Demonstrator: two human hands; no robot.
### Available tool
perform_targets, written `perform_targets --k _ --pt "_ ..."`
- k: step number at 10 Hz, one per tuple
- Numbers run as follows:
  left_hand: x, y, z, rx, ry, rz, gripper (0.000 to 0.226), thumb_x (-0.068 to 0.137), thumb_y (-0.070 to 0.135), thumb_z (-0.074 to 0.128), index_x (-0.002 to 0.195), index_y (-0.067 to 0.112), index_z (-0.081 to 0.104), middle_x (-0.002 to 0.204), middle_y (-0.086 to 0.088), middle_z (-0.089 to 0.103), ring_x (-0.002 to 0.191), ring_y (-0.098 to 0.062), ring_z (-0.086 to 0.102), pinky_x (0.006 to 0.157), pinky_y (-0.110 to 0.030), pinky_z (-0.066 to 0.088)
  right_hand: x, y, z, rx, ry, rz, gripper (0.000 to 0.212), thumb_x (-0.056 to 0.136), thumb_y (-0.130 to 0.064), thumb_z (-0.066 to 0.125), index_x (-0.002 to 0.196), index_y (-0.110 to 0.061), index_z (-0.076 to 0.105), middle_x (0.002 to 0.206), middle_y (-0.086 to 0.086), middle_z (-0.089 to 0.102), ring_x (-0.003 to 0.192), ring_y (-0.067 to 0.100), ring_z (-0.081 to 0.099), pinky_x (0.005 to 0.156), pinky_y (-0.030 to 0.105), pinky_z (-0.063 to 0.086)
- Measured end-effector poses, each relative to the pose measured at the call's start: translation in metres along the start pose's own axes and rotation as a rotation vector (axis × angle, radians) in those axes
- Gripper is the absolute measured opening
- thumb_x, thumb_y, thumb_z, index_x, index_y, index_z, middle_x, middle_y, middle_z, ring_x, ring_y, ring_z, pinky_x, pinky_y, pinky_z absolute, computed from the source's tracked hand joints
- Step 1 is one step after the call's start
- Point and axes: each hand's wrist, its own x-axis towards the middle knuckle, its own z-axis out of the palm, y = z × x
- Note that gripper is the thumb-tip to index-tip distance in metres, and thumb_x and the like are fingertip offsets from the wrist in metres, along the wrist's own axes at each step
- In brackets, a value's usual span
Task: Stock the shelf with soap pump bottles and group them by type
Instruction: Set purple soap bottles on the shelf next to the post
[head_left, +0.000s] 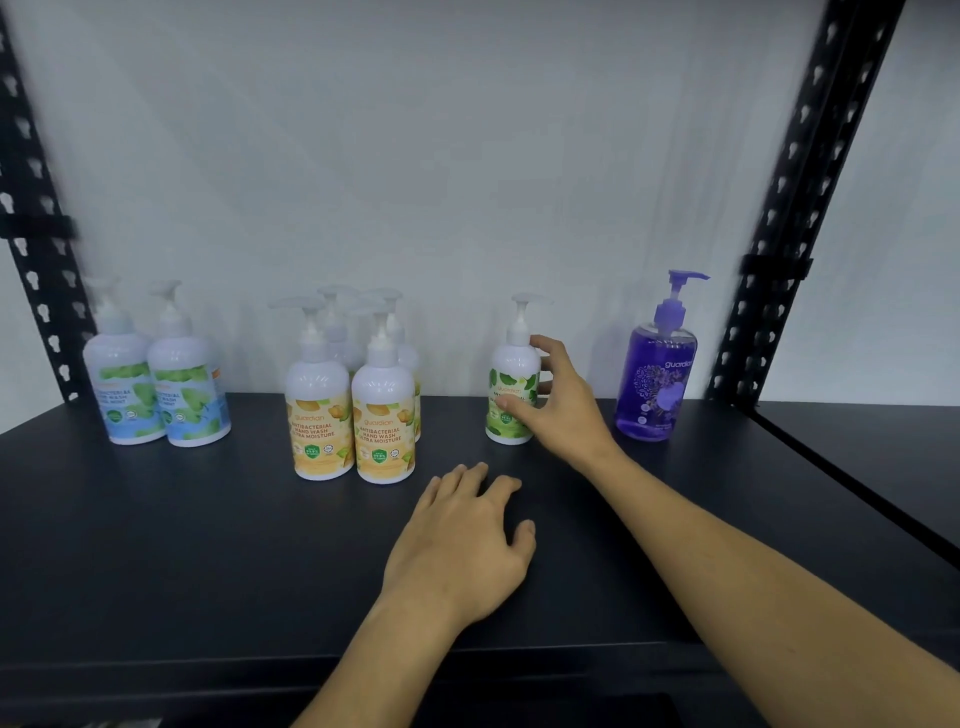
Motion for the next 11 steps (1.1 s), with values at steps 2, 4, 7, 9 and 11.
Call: perform_targets --k 2,4,7,9,11 --pt "-0.0003 -0.0004 -0.0002 -0.003 0.003 0.005 0.053 0.1 0.049 0.034 0.151 0.035 0.027 0.163 0.002 0.017 0.151 -0.016 0.007 0.123 -0.033 0.004 -0.0002 0.003 -0.0047 0.065 -0.099 0.001 0.069 0.088 -0.02 0.075 0.141 -0.04 0.035 0.126 -0.016 0.053 0.108 0.006 0.06 0.083 0.017 0.052" --pt "-0.0003 0.0 -0.0007 0.001 0.003 0.002 0.053 0.1 0.049 0.034 0.151 0.035 0.027 0.163 0.002 0.017 0.151 -0.017 0.008 0.124 -0.034 0.005 0.0031 0.0064 -0.0067 0.132 -0.148 0.031 0.068 0.09 -0.015 0.072 0.139 -0.044 0.036 0.128 -0.015 0.053 0.114 0.008 0.06 0.087 0.017 0.052" --pt "-0.0004 0.0001 -0.001 0.003 -0.002 0.003 0.053 0.1 0.049 0.034 0.151 0.034 0.027 0.163 0.002 0.017 0.151 -0.016 0.008 0.124 -0.034 0.005 0.0022 0.0015 0.0001 0.074 -0.105 0.028 0.078 0.085 -0.021 0.078 0.145 -0.039 0.031 0.122 -0.023 0.051 0.105 -0.006 0.056 0.081 0.011 0.052" --pt "-0.0005 0.0001 -0.001 0.0 -0.001 0.005 0.053 0.1 0.049 0.034 0.151 0.035 0.027 0.163 0.002 0.017 0.151 -0.016 0.008 0.124 -0.033 0.004 0.0042 0.0049 -0.0021 0.059 -0.106 0.014 0.074 0.085 -0.022 0.078 0.141 -0.04 0.035 0.128 -0.006 0.055 0.108 0.006 0.059 0.084 0.018 0.052" --pt "-0.0006 0.0003 -0.0016 0.002 -0.003 0.004 0.054 0.1 0.049 0.034 0.151 0.034 0.026 0.163 0.001 0.017 0.151 -0.016 0.007 0.124 -0.034 0.005 0.0035 0.0055 -0.0065 0.092 -0.151 0.041 0.071 0.087 -0.019 0.076 0.137 -0.047 0.034 0.122 -0.022 0.054 0.11 0.003 0.058 0.077 0.011 0.051"
